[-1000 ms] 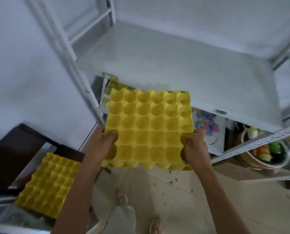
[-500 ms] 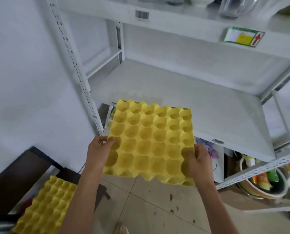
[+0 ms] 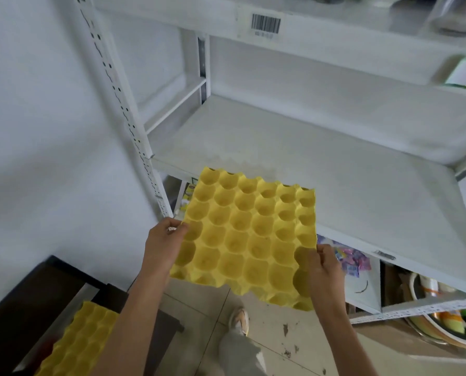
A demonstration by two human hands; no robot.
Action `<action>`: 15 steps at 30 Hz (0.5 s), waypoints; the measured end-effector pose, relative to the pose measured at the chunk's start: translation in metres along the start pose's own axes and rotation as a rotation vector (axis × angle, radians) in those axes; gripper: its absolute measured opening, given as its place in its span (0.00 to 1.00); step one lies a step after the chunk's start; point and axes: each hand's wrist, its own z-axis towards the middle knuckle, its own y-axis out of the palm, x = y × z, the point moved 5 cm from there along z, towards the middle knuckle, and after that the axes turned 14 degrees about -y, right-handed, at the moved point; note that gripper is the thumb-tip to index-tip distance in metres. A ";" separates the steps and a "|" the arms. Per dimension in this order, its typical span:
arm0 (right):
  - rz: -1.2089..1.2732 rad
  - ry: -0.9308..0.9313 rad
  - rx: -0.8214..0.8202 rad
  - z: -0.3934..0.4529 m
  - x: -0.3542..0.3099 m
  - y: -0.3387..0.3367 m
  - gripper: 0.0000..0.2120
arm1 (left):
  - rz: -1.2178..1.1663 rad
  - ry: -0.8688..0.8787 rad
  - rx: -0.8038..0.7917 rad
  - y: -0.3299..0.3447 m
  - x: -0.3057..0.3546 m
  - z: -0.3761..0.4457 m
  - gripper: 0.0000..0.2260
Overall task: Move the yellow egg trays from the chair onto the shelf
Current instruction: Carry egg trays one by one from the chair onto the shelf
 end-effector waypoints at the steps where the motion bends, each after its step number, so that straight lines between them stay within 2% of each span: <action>1: 0.007 0.005 0.005 0.010 0.001 0.007 0.07 | 0.000 0.005 -0.002 0.002 0.006 0.009 0.04; 11: -0.003 0.065 0.016 0.129 0.012 0.085 0.12 | 0.141 0.100 0.096 0.023 0.080 0.116 0.03; 15: -0.048 0.067 0.046 0.167 0.007 0.114 0.14 | 0.198 0.132 0.110 0.028 0.107 0.156 0.06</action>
